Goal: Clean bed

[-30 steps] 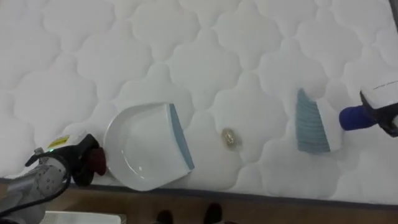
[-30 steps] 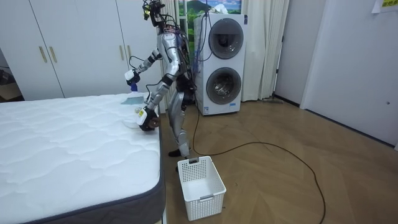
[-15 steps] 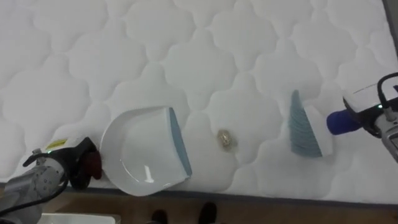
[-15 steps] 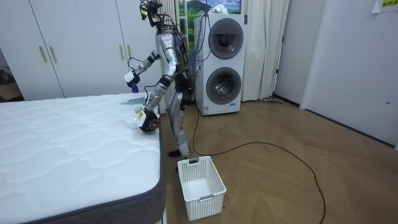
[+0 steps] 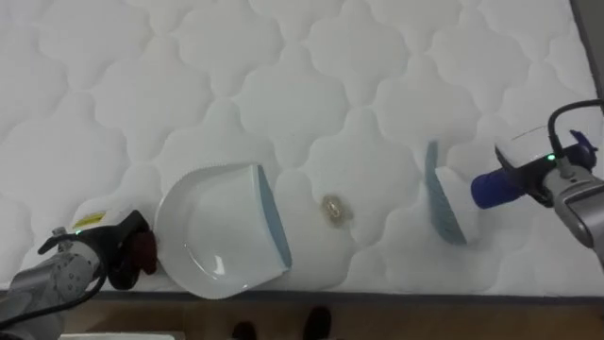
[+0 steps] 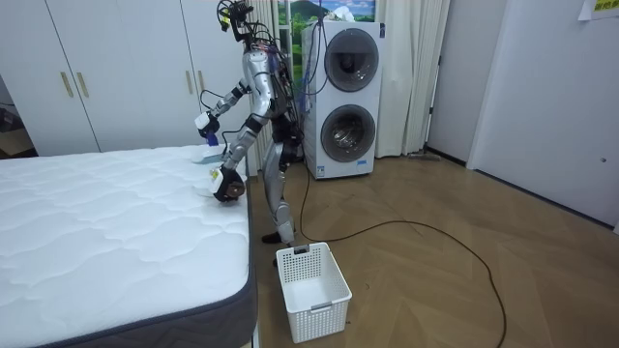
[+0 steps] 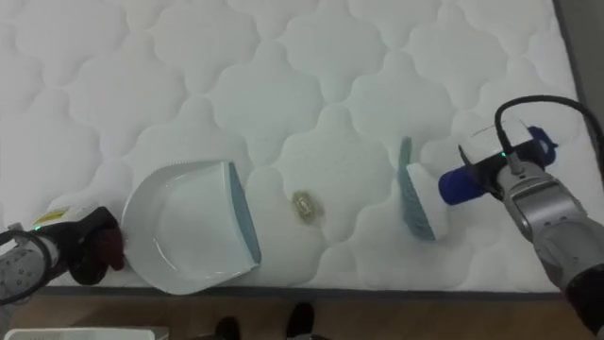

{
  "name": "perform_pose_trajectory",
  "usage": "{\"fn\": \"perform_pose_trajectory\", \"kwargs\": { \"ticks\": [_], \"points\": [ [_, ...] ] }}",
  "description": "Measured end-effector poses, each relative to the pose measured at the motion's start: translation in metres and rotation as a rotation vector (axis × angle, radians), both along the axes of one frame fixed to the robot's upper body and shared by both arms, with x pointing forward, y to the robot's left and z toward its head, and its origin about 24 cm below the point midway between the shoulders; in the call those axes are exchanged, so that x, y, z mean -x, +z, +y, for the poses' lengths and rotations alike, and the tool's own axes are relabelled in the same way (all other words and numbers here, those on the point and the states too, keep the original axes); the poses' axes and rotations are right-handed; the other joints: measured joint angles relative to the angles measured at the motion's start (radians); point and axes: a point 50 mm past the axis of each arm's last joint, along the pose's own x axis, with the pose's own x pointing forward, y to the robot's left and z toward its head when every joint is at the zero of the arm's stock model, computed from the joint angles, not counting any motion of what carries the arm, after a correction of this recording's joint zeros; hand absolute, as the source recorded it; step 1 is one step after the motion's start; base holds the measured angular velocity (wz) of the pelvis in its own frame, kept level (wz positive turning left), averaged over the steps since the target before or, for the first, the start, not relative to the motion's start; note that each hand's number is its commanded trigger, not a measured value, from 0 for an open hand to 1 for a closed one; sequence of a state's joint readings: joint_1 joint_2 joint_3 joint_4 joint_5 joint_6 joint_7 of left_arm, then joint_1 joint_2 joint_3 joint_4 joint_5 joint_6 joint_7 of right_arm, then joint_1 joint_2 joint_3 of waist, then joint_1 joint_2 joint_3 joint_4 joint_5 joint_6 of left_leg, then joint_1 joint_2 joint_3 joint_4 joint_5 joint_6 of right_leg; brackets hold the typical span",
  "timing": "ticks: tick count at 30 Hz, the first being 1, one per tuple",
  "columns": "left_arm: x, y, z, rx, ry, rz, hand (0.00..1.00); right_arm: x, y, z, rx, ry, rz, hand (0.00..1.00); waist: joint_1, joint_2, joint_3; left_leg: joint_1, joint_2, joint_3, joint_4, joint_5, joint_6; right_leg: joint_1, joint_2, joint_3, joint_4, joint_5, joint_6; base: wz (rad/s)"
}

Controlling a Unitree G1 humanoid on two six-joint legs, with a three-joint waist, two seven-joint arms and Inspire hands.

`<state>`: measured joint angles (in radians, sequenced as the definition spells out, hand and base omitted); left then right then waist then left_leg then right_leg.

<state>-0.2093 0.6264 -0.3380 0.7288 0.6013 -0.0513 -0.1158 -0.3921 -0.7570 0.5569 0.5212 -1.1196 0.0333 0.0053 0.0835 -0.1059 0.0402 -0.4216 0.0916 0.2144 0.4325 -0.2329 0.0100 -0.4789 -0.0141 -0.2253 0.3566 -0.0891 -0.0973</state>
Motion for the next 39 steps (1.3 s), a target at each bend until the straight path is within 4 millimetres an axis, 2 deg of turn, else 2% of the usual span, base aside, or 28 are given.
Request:
{"fn": "perform_pose_trajectory", "kwargs": {
  "ticks": [5, 11, 24, 27, 29, 30, 33, 35, 39],
  "points": [
    [0.001, -0.002, -0.003, 0.001, -0.008, 0.006, 1.00, 0.001, -0.006, 0.029, -0.103, 0.062, 0.006, 1.00, 0.000, 0.003, -0.0018, -0.008, 0.000, 0.002, 0.004, 0.000, 0.000, -0.011, -0.002, 0.001, 0.004, 0.000, 0.000, 0.00],
    [0.000, -0.003, -0.006, 0.009, -0.013, 0.003, 1.00, 0.001, -0.002, 0.041, -0.231, 0.064, 0.020, 1.00, 0.006, 0.015, -0.0032, -0.023, 0.001, -0.001, 0.012, 0.000, 0.000, -0.021, -0.004, -0.011, 0.007, 0.001, -0.001, 0.01],
    [0.002, -0.004, -0.008, 0.007, -0.022, -0.011, 1.00, 0.001, 0.010, 0.073, -0.457, 0.150, 0.010, 1.00, 0.009, 0.021, -0.0069, -0.024, -0.001, 0.003, 0.017, 0.000, 0.000, -0.029, -0.010, -0.010, 0.025, -0.002, -0.006, -0.01],
    [0.004, -0.006, -0.010, 0.013, -0.027, -0.009, 1.00, 0.003, 0.013, 0.079, -0.520, 0.168, 0.016, 1.00, 0.009, 0.028, -0.0110, -0.023, -0.001, 0.004, 0.017, 0.000, 0.000, -0.029, -0.010, -0.010, 0.025, -0.002, -0.006, 0.00],
    [0.010, -0.013, -0.014, 0.030, -0.026, 0.009, 1.00, 0.008, 0.014, 0.086, -0.599, 0.188, 0.043, 1.00, 0.009, 0.041, -0.0200, -0.016, -0.003, 0.004, 0.015, 0.000, 0.000, -0.025, -0.011, -0.011, 0.025, -0.002, -0.005, 0.00],
    [0.011, -0.014, -0.015, 0.033, -0.025, 0.012, 1.00, 0.009, 0.013, 0.089, -0.626, 0.194, 0.054, 1.00, 0.010, 0.043, -0.0208, -0.013, -0.004, 0.004, 0.014, 0.000, 0.000, -0.023, -0.012, -0.011, 0.025, -0.002, -0.005, -0.03],
    [0.015, -0.017, -0.016, 0.039, -0.023, 0.024, 1.00, 0.013, 0.009, 0.097, -0.757, 0.198, 0.130, 1.00, 0.010, 0.047, -0.0201, 0.009, -0.006, 0.004, 0.008, 0.001, 0.000, -0.004, -0.013, -0.012, 0.025, -0.002, -0.005, 0.00],
    [0.017, -0.019, -0.016, 0.043, -0.028, 0.034, 1.00, 0.014, 0.009, 0.099, -0.849, 0.174, 0.177, 1.00, 0.007, 0.046, -0.0199, 0.017, -0.016, 0.004, -0.003, 0.008, 0.003, -0.002, -0.021, -0.011, 0.027, -0.007, -0.003, 0.00],
    [0.021, -0.022, -0.017, 0.053, -0.038, 0.062, 1.00, 0.015, 0.008, 0.100, -0.911, 0.154, 0.224, 1.00, 0.007, 0.044, -0.0190, 0.015, -0.020, 0.006, -0.010, 0.010, 0.006, -0.009, -0.029, -0.011, 0.040, -0.012, 0.000, 0.00]
  ]
}}
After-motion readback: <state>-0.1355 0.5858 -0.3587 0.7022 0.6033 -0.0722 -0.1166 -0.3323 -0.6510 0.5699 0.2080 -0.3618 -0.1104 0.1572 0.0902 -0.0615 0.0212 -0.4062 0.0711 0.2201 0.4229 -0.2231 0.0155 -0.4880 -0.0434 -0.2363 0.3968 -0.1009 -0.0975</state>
